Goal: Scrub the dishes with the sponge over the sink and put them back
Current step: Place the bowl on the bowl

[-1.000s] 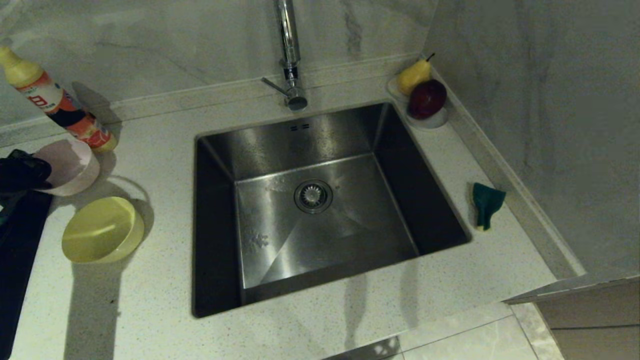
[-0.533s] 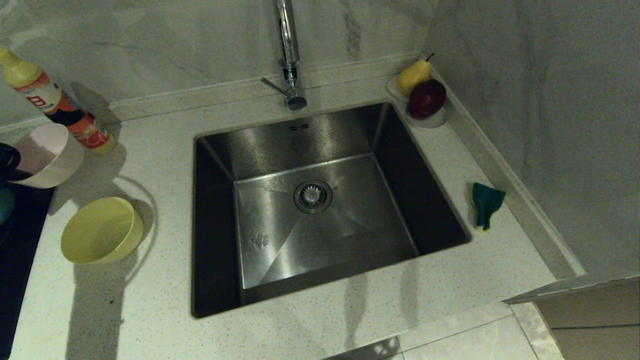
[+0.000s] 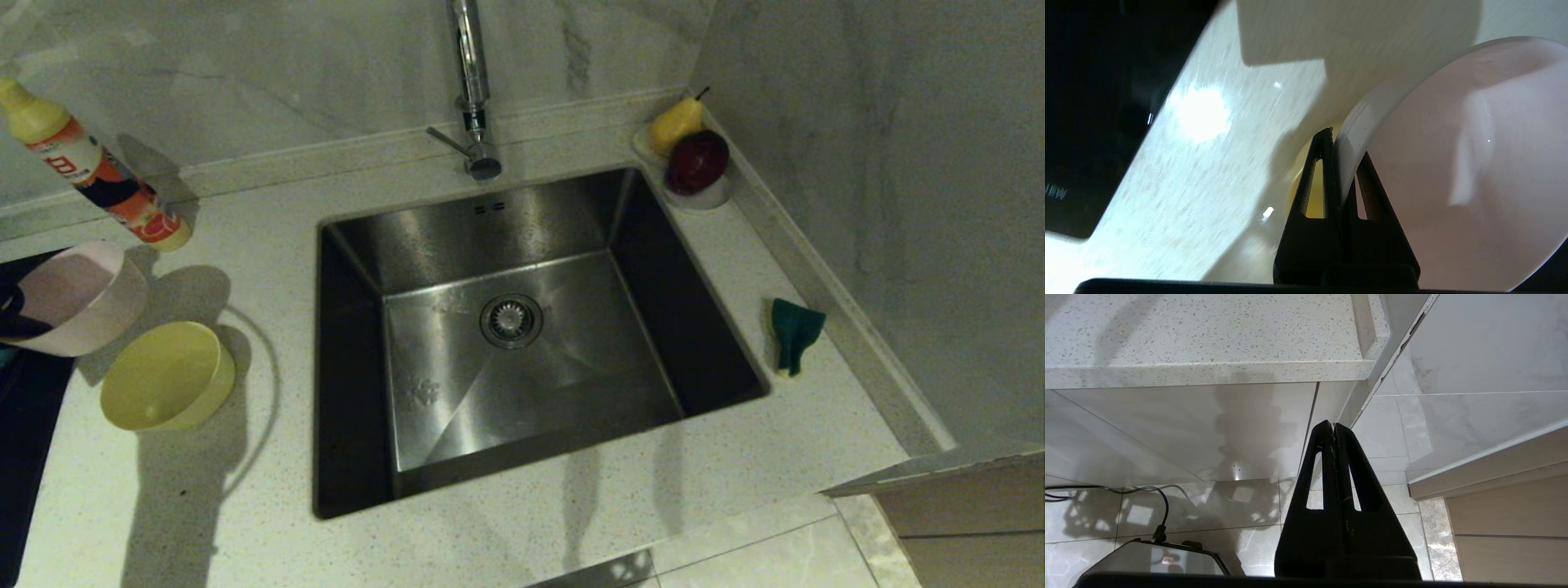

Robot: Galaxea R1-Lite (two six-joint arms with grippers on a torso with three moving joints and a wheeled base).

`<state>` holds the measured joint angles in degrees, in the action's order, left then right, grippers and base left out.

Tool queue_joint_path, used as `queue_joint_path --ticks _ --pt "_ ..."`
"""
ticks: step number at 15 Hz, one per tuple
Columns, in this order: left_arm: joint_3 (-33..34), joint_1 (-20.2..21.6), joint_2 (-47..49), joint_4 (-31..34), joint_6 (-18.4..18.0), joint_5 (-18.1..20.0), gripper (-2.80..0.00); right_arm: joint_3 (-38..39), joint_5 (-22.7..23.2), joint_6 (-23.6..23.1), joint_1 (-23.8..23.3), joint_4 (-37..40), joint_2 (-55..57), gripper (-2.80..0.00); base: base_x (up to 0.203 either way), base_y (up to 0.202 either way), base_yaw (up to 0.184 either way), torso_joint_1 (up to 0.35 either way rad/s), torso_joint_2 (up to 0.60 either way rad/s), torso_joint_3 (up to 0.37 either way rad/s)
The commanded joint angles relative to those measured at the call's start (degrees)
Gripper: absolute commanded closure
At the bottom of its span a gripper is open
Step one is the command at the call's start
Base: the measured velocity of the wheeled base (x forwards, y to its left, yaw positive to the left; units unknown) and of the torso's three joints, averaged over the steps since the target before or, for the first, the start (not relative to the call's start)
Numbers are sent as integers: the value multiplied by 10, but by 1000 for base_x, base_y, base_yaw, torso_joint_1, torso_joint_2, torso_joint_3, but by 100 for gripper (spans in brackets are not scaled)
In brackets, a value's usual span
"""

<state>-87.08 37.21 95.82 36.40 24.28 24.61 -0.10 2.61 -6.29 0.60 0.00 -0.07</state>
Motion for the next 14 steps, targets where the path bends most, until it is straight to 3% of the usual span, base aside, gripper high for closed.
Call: queue_joint_path --ticks 1,8,14 --pt "49 -1 -30 1 -21 3 0 0 0 0 0 0 -2 0 0 0 0 0 0 0" --pt "127 -27 -61 -6 -41 -2 0 0 0 0 0 0 -2 0 0 0 0 0 0 0" --pt "188 -35 -64 -99 -40 -46 0 0 0 0 0 0 -2 0 0 0 0 0 0 0"
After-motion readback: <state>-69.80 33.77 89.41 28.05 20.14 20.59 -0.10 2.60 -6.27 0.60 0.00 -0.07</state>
